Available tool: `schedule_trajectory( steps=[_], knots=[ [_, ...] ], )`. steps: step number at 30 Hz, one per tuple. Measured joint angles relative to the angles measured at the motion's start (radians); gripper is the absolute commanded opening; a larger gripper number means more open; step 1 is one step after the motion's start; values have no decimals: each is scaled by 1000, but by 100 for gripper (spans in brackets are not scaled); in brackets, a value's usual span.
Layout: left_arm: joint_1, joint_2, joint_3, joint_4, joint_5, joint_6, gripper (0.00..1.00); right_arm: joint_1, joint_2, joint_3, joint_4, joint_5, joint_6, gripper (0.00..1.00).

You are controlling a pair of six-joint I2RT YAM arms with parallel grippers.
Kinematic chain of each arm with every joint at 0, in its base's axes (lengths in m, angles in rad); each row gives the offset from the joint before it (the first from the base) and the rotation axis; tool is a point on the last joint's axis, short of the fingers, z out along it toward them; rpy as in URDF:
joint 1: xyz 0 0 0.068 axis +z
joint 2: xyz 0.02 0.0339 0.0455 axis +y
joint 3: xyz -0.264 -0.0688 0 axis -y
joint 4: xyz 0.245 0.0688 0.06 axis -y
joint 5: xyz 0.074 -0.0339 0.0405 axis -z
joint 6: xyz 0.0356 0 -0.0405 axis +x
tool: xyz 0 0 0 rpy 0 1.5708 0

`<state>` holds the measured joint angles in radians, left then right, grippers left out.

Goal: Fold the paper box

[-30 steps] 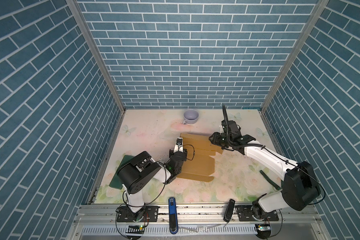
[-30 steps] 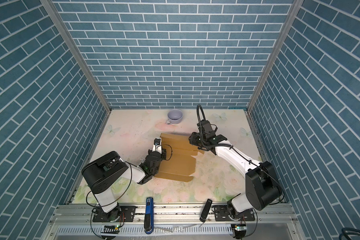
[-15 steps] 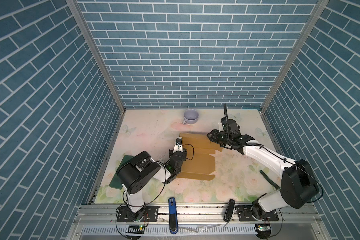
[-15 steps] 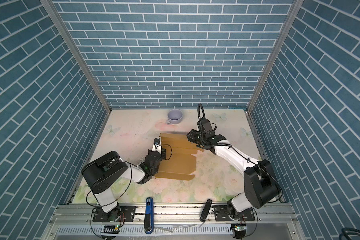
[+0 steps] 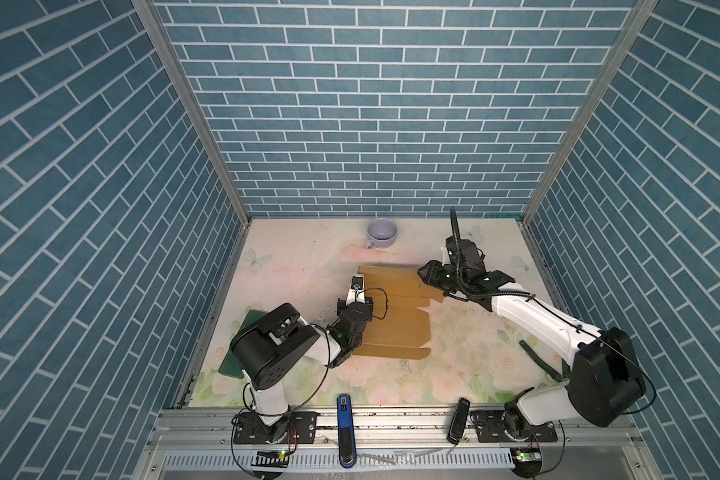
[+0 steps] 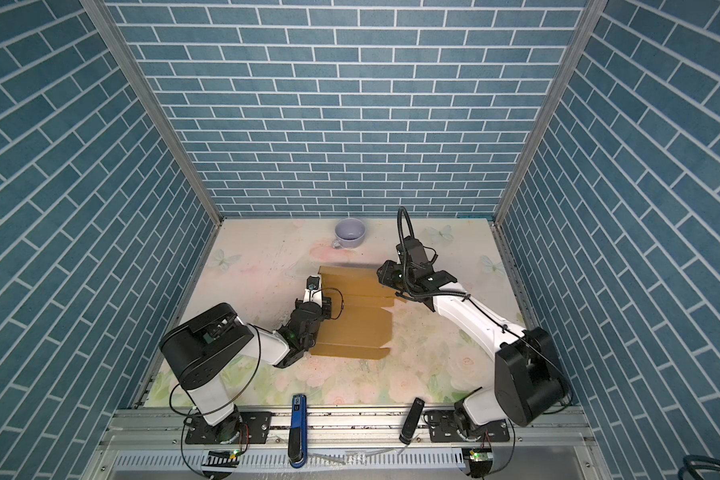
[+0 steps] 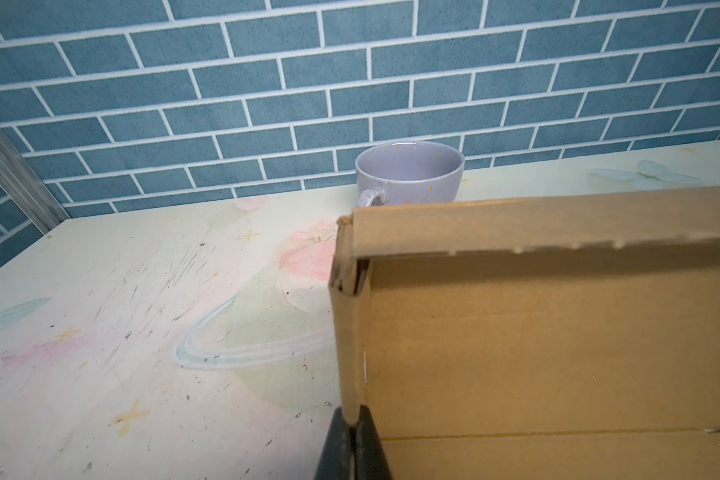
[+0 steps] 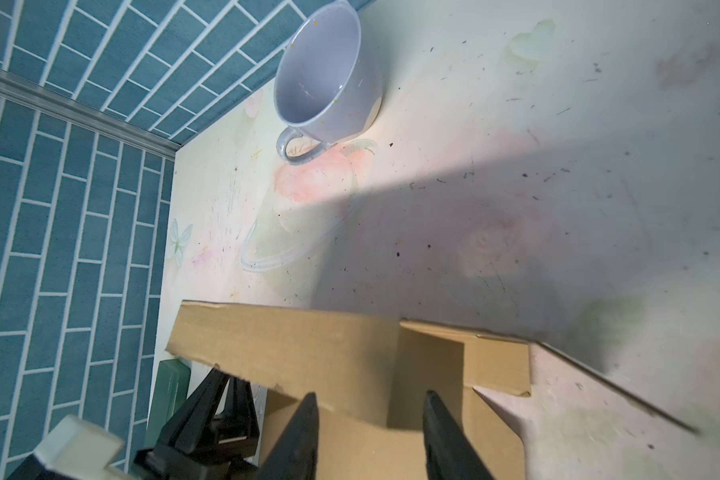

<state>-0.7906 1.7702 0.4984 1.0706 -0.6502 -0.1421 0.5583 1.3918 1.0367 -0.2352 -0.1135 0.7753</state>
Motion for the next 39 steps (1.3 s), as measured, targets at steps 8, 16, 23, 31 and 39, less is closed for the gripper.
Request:
schedule_trajectory(
  steps=[8, 16, 23, 31, 39],
  knots=[
    [0, 0, 0, -10, -5, -1, 5, 21, -223, -76, -86, 51, -74, 43],
    [0, -4, 0, -19, -5, -6, 5, 106, -118, -193, -90, 104, -102, 44],
    [0, -16, 0, -37, -4, -3, 5, 121, -5, -229, -15, 146, -101, 44],
    [0, -26, 0, -49, -3, -2, 5, 121, 74, -283, 137, 194, -99, 48],
    [0, -26, 0, -53, -3, -2, 5, 120, 117, -357, 320, 205, -101, 54]
  ],
)
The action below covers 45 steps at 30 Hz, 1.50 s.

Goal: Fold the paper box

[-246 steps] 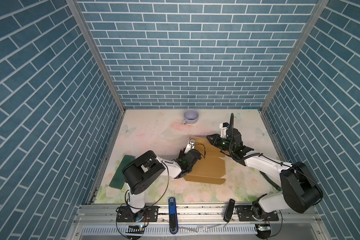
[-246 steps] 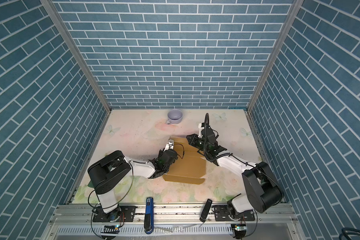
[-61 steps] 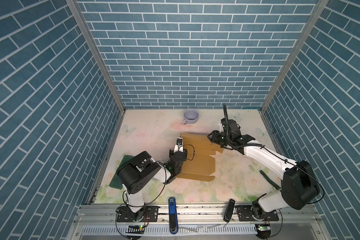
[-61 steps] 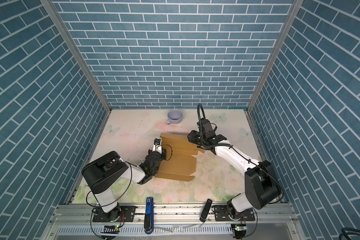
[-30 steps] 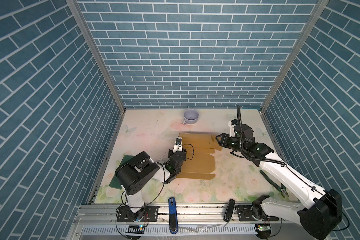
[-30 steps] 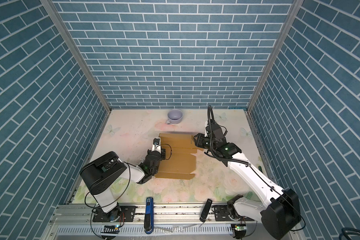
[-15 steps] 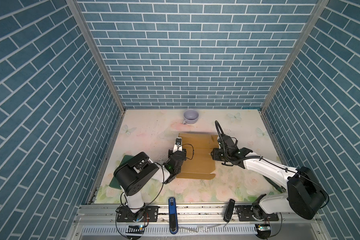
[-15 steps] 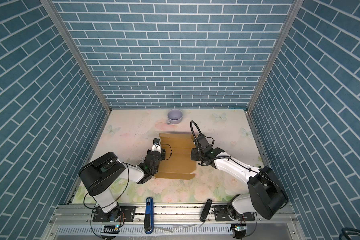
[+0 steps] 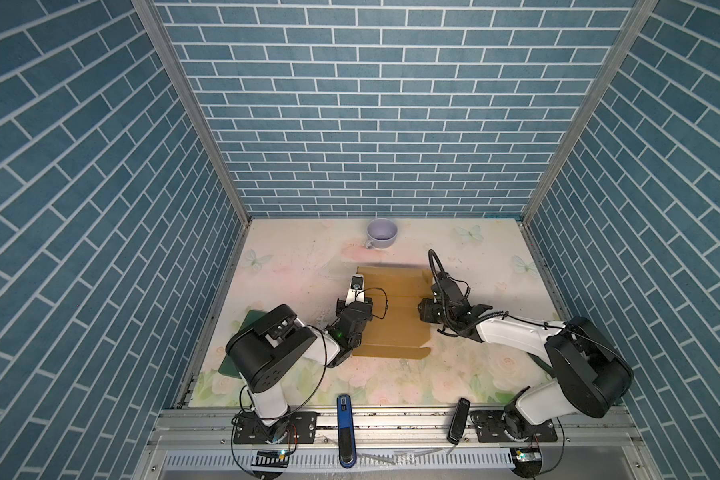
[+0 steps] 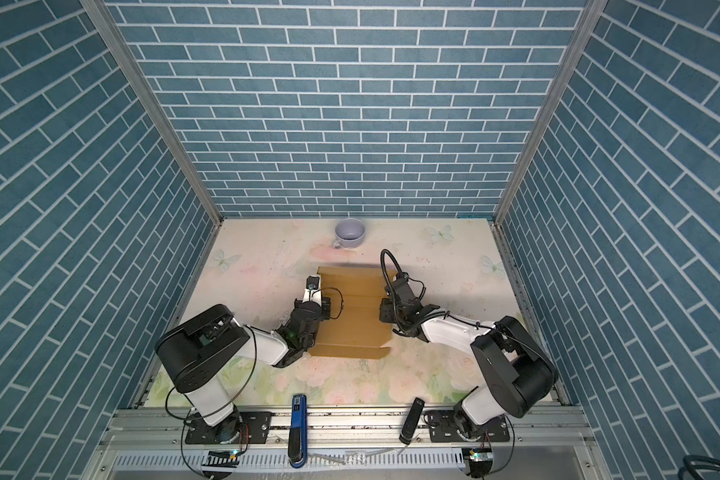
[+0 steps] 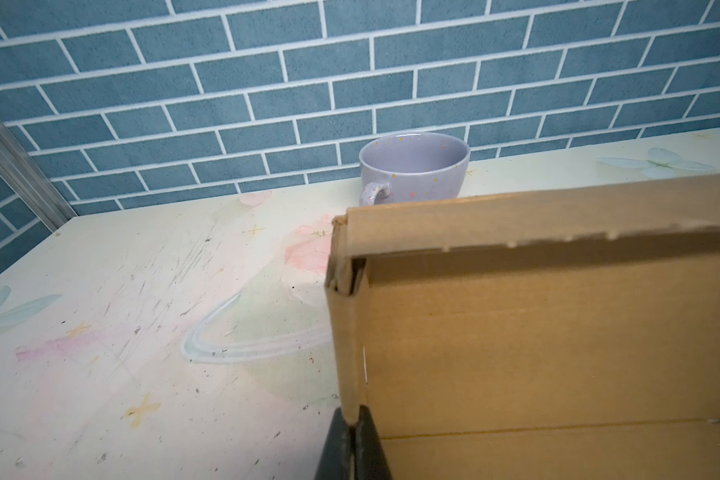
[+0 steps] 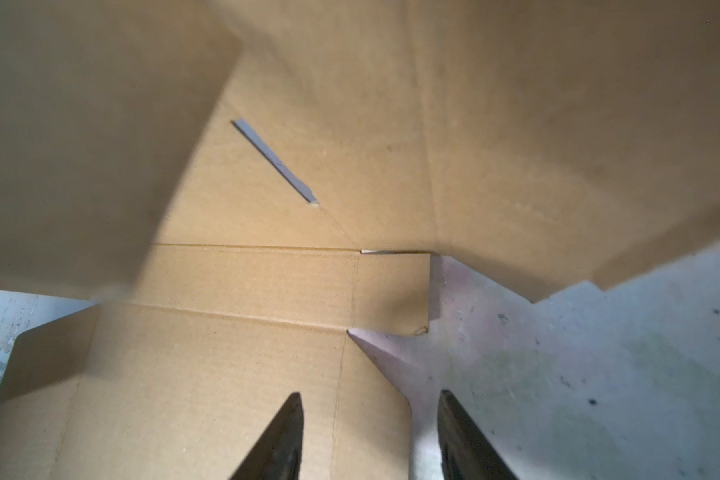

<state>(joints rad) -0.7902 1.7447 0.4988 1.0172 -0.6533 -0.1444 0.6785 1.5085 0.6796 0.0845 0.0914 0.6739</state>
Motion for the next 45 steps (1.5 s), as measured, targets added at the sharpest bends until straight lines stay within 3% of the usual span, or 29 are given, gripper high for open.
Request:
schedule_trajectory(
  steps=[10, 31, 45],
  knots=[
    [0, -12, 0, -9, 3, 2, 5, -11, 63, -50, 176, 14, 2, 54],
    [0, -12, 0, -13, 3, 2, 4, -12, 96, -84, 282, 26, 10, 55],
    [0, -13, 0, -18, 0, 2, 4, -12, 195, -157, 589, 28, -2, 56]
  ],
)
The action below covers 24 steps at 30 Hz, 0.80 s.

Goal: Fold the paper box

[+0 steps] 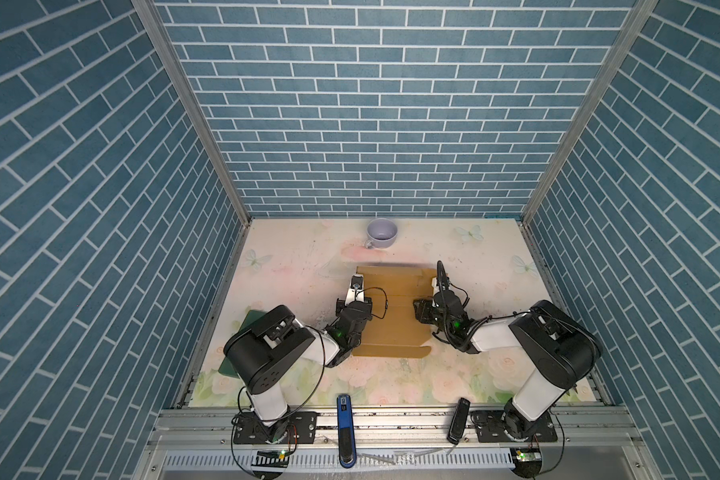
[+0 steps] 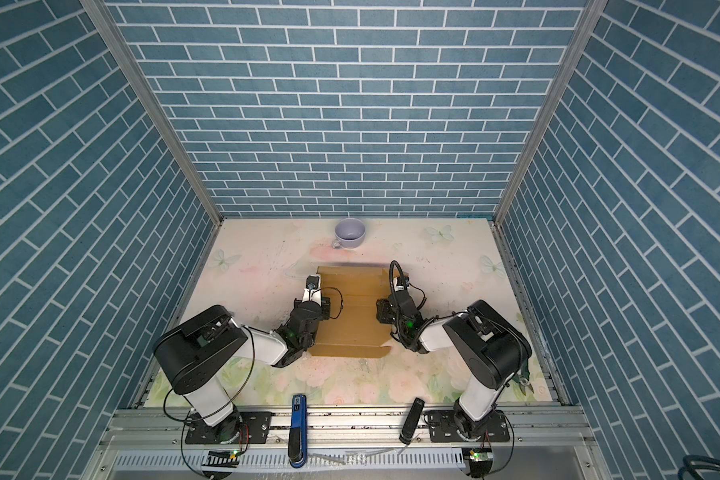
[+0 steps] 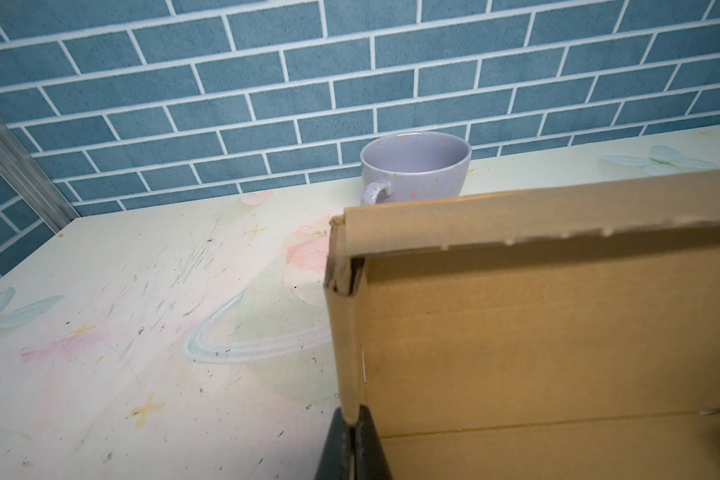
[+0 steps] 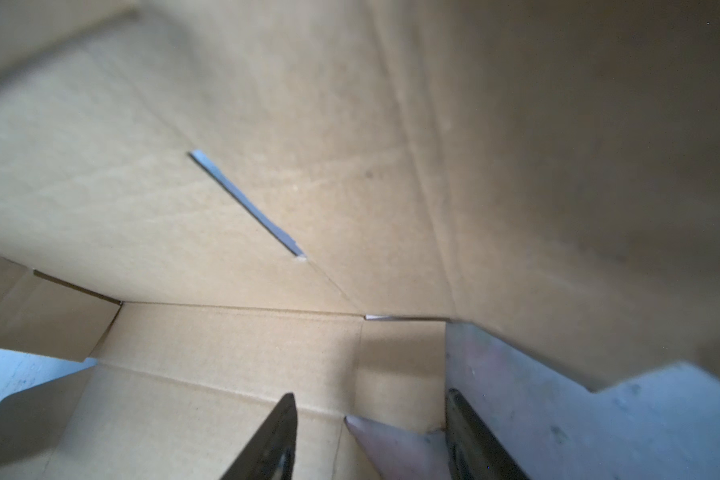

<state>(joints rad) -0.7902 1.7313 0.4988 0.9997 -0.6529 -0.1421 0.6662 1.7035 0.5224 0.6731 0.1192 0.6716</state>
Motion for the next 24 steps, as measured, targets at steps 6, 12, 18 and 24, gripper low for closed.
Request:
schedule_trajectory(
  steps=[6, 12, 18, 24],
  knots=[
    [0, -5, 0, -4, -1, 0, 4, -3, 26, 0, 53, -9, -7, 56],
    [1, -5, 0, -8, -2, 0, 3, -7, 31, 1, 61, -28, -30, 53],
    [3, -5, 1, -8, -6, -2, 3, -8, 30, 3, 54, -40, -49, 53],
    [3, -5, 1, -9, -8, -6, 3, -7, 15, 8, 21, -50, -52, 53]
  ],
)
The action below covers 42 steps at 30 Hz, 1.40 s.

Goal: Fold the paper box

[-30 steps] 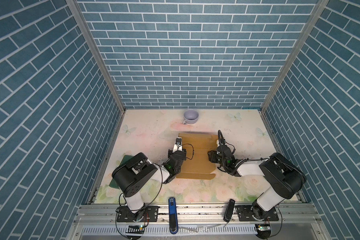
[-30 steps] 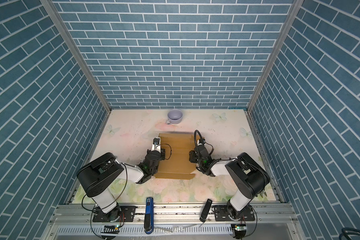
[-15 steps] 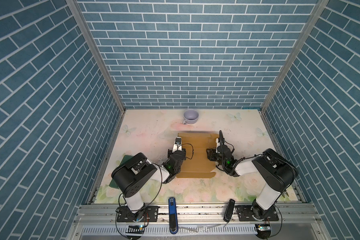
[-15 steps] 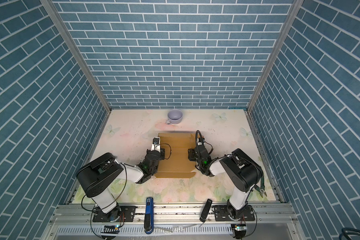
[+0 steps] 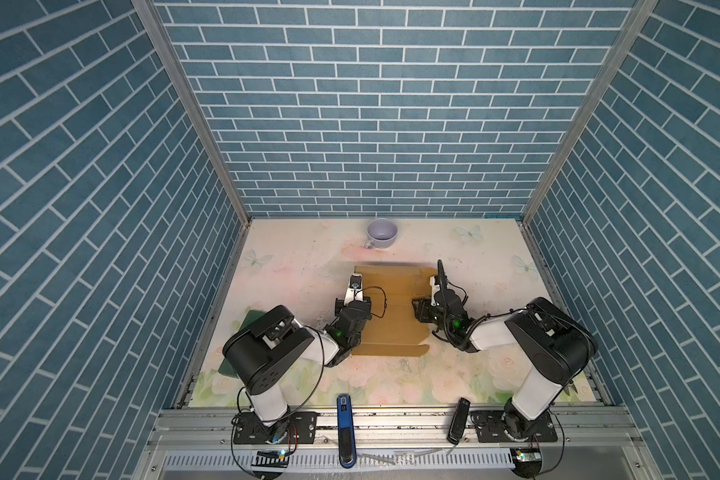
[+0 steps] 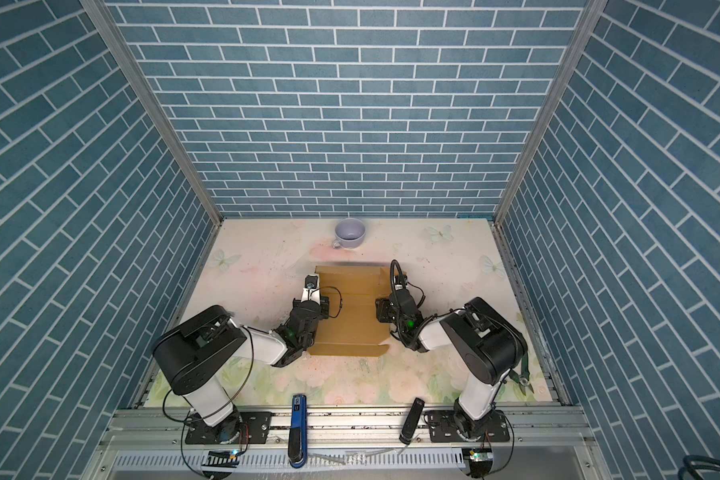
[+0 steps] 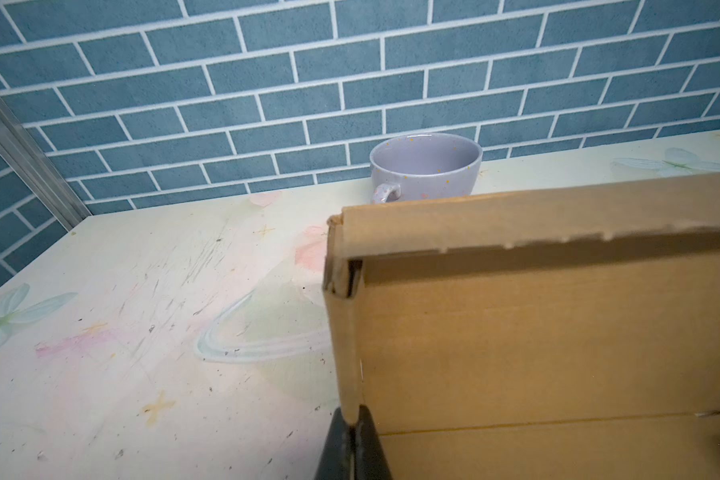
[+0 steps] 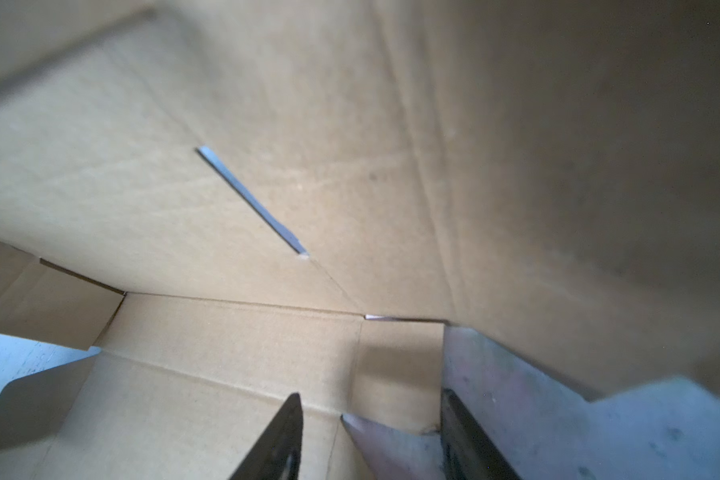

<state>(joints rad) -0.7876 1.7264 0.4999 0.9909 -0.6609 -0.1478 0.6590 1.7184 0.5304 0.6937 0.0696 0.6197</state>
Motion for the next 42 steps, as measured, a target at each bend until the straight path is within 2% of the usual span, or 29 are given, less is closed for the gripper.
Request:
schedule_trajectory(
  steps=[11, 32, 37, 42],
  knots=[
    [0, 3, 0, -3, 3, -13, 2, 6, -48, 27, -46, -24, -8, 52],
    [0, 3, 0, -8, 17, -18, 2, 24, -50, 93, -139, -53, -27, 53],
    [0, 3, 0, -9, 10, -16, 2, 24, -137, 90, -231, -36, -46, 54],
    [2, 1, 0, -13, 7, -16, 2, 24, -313, 87, -362, -4, -79, 55]
  ],
)
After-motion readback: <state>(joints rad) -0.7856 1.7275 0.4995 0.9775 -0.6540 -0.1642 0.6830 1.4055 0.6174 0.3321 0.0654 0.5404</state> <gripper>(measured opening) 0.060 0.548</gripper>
